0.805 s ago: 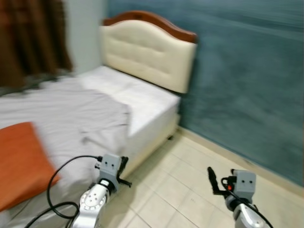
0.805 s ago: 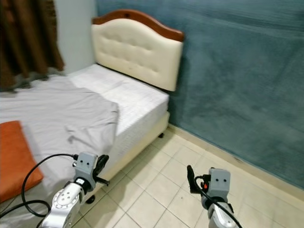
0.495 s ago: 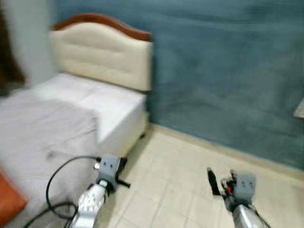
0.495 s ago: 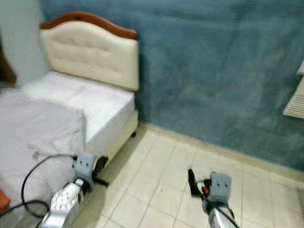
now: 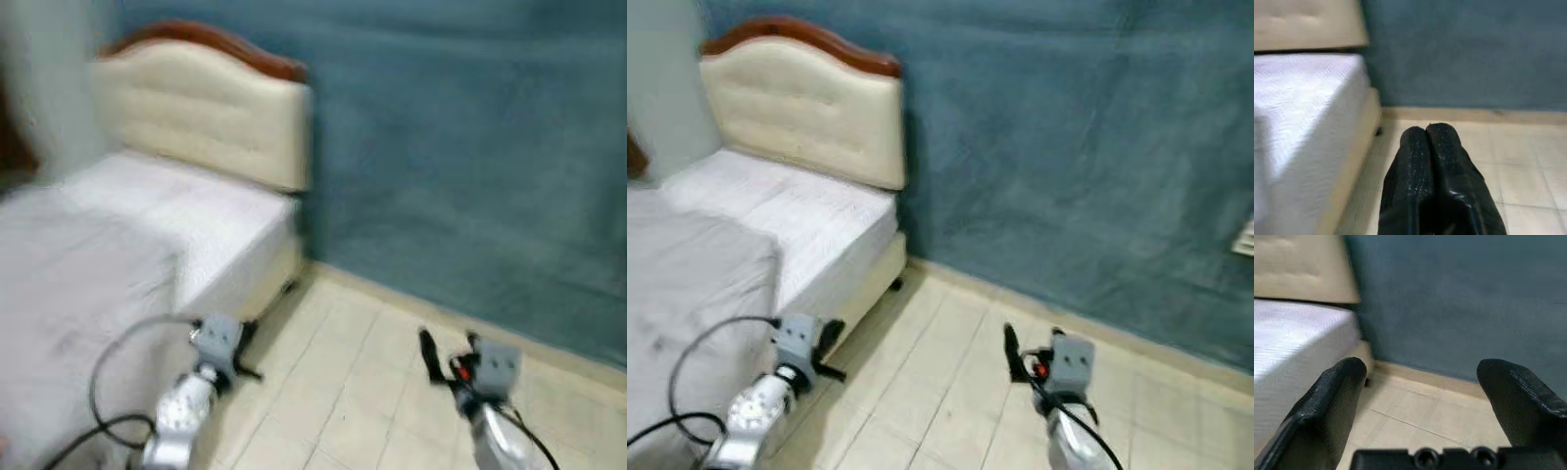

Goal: Clean up the room

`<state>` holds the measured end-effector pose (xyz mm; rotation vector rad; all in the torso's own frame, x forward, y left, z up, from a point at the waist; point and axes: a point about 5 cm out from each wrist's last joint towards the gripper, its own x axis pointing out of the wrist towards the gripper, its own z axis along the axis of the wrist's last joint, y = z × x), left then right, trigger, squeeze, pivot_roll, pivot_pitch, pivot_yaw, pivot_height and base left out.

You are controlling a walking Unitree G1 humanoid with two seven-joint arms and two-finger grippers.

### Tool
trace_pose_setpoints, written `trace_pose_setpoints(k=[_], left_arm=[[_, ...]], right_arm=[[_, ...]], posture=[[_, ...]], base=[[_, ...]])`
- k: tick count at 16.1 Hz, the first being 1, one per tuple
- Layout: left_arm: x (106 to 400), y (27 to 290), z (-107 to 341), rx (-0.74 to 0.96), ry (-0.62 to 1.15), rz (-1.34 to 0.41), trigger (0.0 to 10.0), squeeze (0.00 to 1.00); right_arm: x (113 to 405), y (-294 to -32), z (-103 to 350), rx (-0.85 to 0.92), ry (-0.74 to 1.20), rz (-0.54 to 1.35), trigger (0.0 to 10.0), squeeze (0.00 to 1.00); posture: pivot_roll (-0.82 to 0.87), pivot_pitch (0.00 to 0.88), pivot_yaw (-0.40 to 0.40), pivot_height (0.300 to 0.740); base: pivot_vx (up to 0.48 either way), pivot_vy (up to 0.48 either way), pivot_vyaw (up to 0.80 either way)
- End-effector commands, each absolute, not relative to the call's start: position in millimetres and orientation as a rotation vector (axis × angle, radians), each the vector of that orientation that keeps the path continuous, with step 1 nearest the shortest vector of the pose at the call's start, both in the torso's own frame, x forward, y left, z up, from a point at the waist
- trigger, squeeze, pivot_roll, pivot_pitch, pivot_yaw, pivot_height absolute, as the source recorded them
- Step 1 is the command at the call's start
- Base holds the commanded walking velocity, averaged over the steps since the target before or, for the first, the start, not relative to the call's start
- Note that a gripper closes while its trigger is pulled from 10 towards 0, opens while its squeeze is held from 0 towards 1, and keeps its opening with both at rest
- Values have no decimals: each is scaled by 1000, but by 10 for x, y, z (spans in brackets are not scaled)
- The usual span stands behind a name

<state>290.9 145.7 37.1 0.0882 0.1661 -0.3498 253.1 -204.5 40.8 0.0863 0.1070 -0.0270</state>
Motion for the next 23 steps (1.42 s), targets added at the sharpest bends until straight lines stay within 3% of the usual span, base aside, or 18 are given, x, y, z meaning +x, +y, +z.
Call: trace_pose_setpoints(k=[1, 9, 11, 15, 17, 23], left_arm=[[2949, 1353, 431, 90, 135, -385, 10000, 0], [2935, 1401, 430, 72, 137, -380, 10000, 0], [2830, 1478, 427, 60, 136, -386, 10000, 0], [2322, 1684, 403, 40, 156, -392, 10000, 0], [2266, 1704, 408, 38, 158, -387, 10000, 0], [2258, 1701, 563, -8, 115, -316, 10000, 0]], right_arm=[[2452, -2149, 341, 79, 144, -65, 10000, 0], [2402, -2156, 313, 74, 161, -64, 10000, 0], [2325, -2146, 337, 89, 161, -51, 10000, 0], [1970, -2085, 334, 96, 208, 2, 10000, 0], [1925, -2082, 327, 99, 215, 3, 10000, 0], [1886, -2077, 339, 98, 225, 29, 10000, 0]], posture=[[-60, 0, 1, 740], [-68, 0, 9, 740], [-72, 0, 12, 740], [-62, 0, 10, 740], [-59, 0, 8, 740], [-39, 0, -15, 740]], base=[[480, 0, -800], [480, 0, -800], [480, 0, -800], [480, 0, -800], [480, 0, -800], [480, 0, 0]])
